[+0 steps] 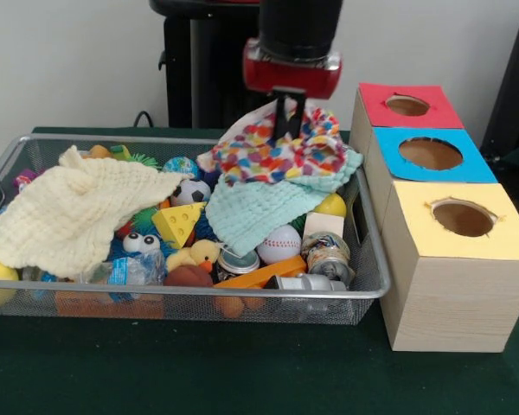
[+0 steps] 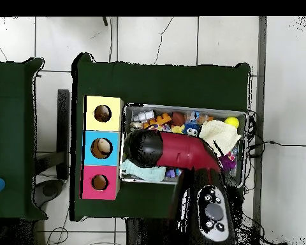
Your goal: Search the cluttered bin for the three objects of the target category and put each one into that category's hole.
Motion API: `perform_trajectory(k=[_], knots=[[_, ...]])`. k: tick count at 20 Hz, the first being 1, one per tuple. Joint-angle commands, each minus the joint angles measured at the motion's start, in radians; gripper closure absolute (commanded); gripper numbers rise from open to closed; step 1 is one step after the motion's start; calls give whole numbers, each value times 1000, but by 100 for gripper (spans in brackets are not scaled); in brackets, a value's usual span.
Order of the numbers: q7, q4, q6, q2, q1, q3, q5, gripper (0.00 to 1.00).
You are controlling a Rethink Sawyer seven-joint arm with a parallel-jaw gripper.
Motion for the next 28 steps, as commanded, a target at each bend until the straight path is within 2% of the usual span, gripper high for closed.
perform_trajectory(k=[1,8,14,17,20,24,28], knots=[[236,87,47,-44,23,-19,61,100],[253,110,-40,-2,48,-29,94,100],[208,191,-141,36,-21,70,194,100],[210,226,-182,47,-34,112,250,100],[242,216,-190,61,2,100,278,100],[295,158,-153,80,91,22,284,100],[315,132,-116,80,145,-24,300,100]])
